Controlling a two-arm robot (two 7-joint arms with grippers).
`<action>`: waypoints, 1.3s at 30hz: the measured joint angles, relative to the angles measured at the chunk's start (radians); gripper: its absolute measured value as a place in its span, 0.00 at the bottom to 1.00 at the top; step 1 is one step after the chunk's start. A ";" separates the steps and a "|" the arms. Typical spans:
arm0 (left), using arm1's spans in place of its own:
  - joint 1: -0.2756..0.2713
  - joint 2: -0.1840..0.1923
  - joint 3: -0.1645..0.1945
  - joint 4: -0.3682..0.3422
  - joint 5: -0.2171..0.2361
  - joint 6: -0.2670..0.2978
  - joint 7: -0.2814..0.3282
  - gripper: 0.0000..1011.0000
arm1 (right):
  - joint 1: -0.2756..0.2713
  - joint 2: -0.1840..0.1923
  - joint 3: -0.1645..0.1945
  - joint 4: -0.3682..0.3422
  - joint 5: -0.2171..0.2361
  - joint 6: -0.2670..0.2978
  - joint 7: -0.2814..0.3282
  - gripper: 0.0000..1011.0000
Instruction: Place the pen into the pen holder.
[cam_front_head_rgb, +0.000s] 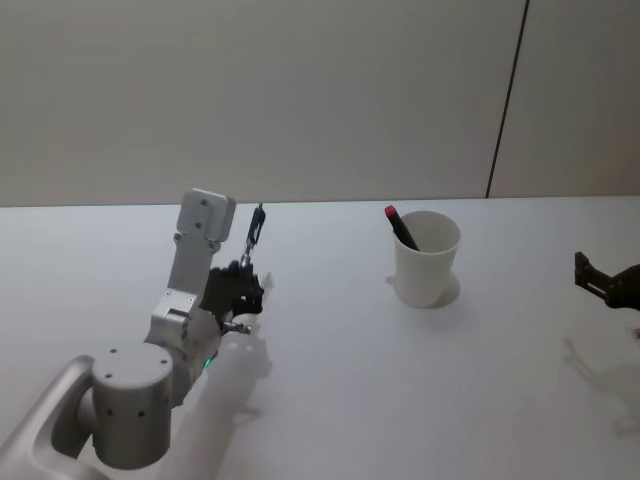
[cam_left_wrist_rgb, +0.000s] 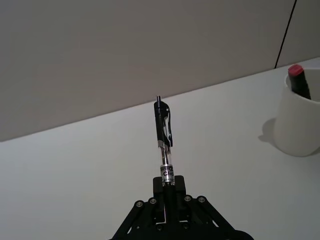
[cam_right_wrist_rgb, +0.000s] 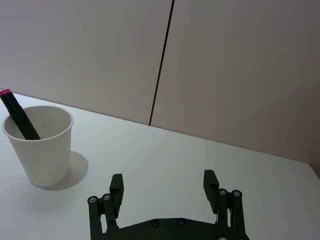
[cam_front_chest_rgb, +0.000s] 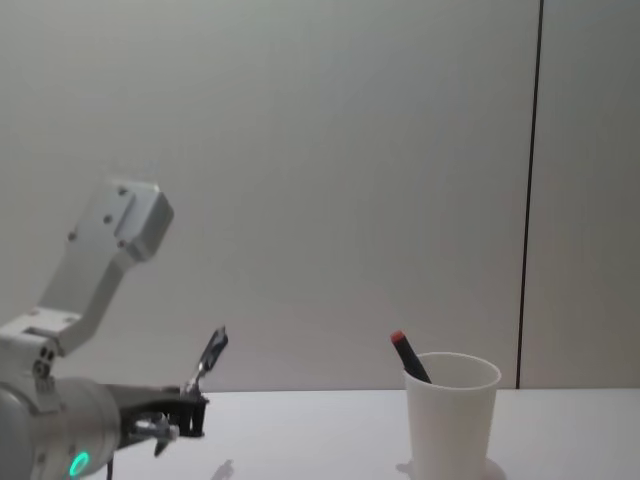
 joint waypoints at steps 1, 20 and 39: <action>0.005 0.005 -0.001 -0.009 0.008 -0.019 -0.005 0.14 | 0.000 0.000 0.000 0.000 0.000 0.000 0.000 0.99; 0.032 0.044 -0.007 -0.077 0.142 -0.274 -0.128 0.14 | 0.000 0.000 0.000 0.000 0.000 0.000 0.000 0.99; -0.029 0.017 0.016 -0.024 0.210 -0.467 -0.366 0.14 | 0.000 0.000 0.000 0.000 0.000 0.000 0.000 0.99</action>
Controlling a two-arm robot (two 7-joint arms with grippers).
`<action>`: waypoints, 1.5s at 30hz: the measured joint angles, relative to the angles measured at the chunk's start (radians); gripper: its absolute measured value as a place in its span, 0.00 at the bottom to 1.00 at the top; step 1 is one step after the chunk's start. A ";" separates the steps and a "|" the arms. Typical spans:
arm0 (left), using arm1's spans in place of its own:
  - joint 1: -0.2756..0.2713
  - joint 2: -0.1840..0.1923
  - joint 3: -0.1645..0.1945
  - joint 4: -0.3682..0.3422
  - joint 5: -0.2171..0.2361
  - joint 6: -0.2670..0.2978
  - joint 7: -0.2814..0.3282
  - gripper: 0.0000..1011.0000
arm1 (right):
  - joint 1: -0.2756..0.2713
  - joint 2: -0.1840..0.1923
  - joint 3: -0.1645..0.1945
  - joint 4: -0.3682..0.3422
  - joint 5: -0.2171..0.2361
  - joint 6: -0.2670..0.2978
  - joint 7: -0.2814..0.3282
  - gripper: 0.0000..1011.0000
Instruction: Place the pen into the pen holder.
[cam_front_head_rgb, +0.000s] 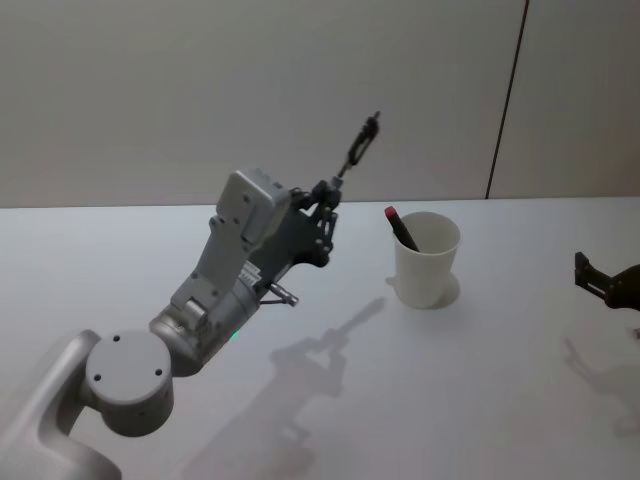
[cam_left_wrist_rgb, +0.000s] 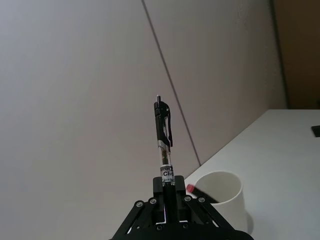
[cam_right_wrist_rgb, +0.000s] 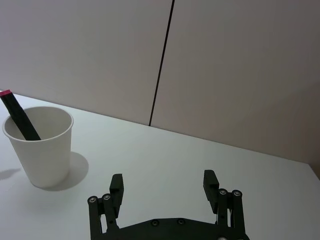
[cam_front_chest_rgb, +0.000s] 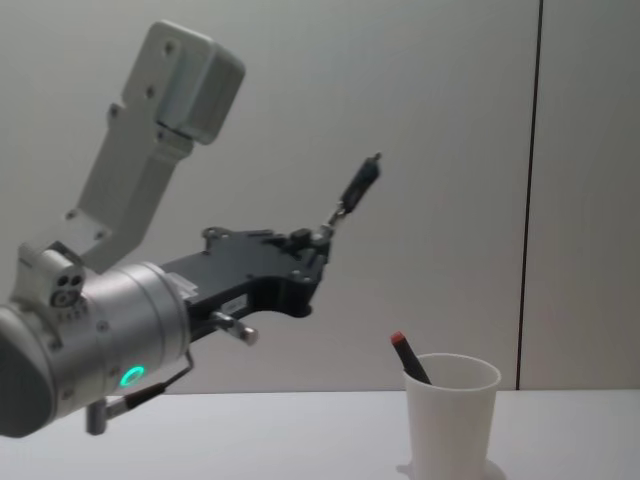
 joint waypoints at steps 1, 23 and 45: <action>-0.003 -0.002 0.001 0.004 0.000 -0.007 -0.010 0.14 | 0.000 0.000 0.000 0.000 0.000 0.000 0.000 0.99; -0.103 -0.059 0.023 0.155 -0.075 -0.191 -0.318 0.14 | 0.000 0.000 0.000 0.000 0.000 0.000 0.000 0.99; -0.137 -0.084 0.060 0.162 0.032 -0.165 -0.373 0.14 | 0.000 0.000 0.000 0.000 0.000 0.000 0.000 0.99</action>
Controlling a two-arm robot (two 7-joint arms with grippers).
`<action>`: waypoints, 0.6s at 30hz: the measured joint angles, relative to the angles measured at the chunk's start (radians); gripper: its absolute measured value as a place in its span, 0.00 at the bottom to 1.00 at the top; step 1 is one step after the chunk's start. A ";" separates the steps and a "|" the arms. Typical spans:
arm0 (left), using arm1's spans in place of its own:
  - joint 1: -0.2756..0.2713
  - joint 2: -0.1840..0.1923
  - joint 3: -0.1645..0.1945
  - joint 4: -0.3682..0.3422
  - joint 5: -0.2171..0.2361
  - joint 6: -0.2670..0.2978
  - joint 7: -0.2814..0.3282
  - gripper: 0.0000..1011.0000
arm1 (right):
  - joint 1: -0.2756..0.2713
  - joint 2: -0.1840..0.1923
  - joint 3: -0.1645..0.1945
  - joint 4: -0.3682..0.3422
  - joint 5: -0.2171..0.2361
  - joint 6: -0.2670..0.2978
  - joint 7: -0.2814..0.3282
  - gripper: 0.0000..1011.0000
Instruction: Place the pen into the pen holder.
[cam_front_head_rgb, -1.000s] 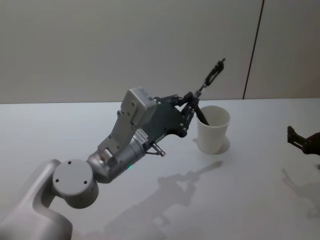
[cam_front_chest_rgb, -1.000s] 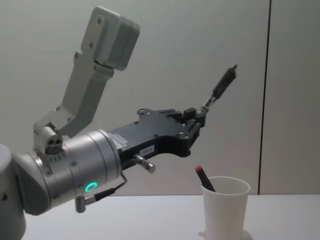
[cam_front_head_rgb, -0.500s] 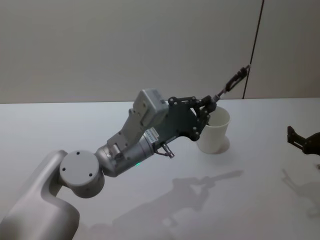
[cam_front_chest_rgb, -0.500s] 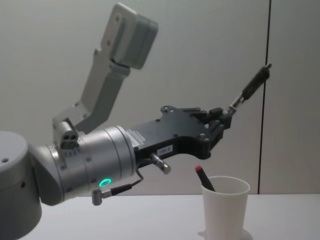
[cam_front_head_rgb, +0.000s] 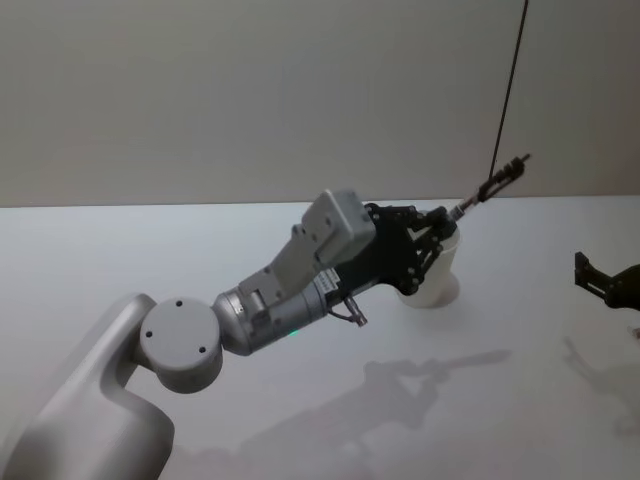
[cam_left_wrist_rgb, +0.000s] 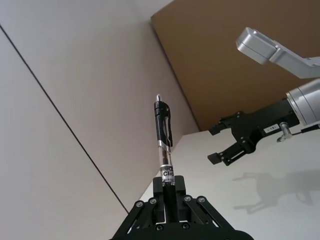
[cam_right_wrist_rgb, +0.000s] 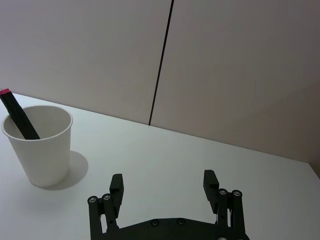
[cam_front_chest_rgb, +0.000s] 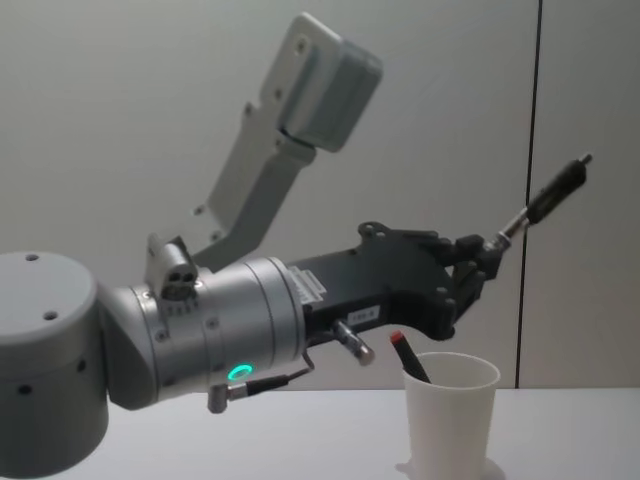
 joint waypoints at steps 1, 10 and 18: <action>0.000 -0.001 0.002 -0.001 0.004 0.002 0.000 0.14 | 0.000 0.000 0.000 0.000 0.000 0.000 0.000 0.99; 0.000 -0.007 0.020 -0.011 0.048 0.025 0.004 0.14 | 0.000 0.000 0.000 0.000 0.000 0.000 0.000 0.99; -0.002 -0.013 0.032 -0.013 0.068 0.032 0.009 0.14 | 0.000 0.000 0.000 0.000 0.000 0.000 0.000 0.99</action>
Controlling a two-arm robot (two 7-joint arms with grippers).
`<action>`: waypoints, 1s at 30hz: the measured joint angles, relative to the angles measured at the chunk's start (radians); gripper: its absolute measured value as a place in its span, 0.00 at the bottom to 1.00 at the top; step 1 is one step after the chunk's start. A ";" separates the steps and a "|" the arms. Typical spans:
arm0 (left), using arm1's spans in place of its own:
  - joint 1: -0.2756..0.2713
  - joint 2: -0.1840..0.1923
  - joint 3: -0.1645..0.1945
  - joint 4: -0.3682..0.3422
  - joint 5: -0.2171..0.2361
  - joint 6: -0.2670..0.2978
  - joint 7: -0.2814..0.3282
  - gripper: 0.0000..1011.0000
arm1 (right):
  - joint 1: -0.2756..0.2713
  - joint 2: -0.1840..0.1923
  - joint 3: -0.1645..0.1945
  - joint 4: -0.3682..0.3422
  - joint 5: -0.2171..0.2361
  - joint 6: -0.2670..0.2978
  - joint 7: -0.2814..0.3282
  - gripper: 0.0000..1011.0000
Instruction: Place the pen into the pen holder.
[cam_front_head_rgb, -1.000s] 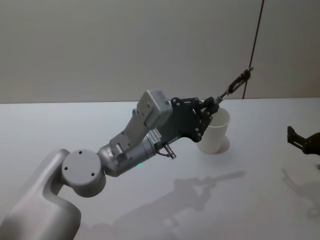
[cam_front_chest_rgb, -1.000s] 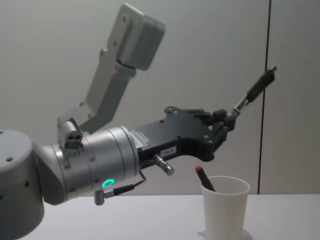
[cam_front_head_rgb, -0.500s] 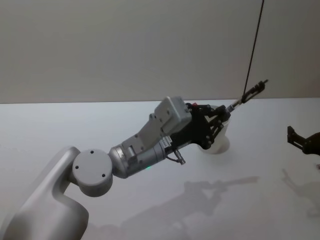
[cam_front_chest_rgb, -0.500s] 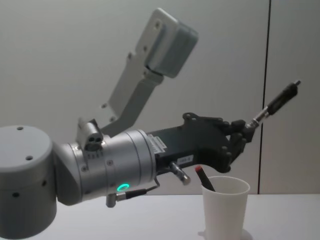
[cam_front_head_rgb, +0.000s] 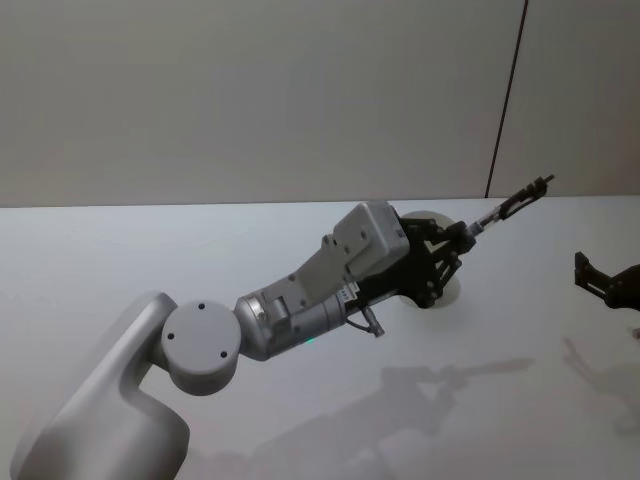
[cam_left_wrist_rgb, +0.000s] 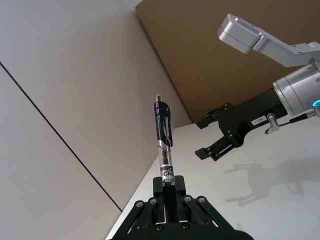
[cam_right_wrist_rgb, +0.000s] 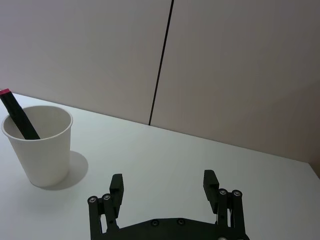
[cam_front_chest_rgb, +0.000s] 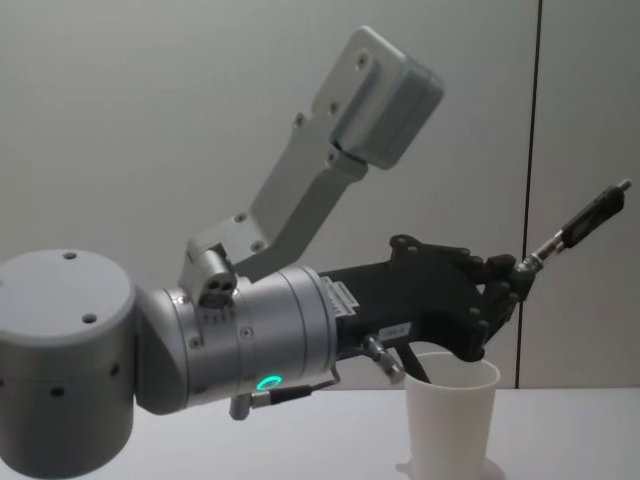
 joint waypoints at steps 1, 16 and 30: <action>0.000 0.000 0.001 0.000 0.000 0.000 0.000 0.14 | 0.000 0.000 0.000 0.000 0.000 0.000 0.000 0.99; -0.005 -0.006 0.012 0.006 0.002 -0.010 -0.012 0.14 | 0.000 0.000 0.000 0.000 0.000 -0.001 0.000 0.99; -0.006 -0.008 0.015 0.008 0.002 -0.012 -0.015 0.14 | -0.017 0.016 0.020 -0.006 0.062 -0.029 0.035 0.99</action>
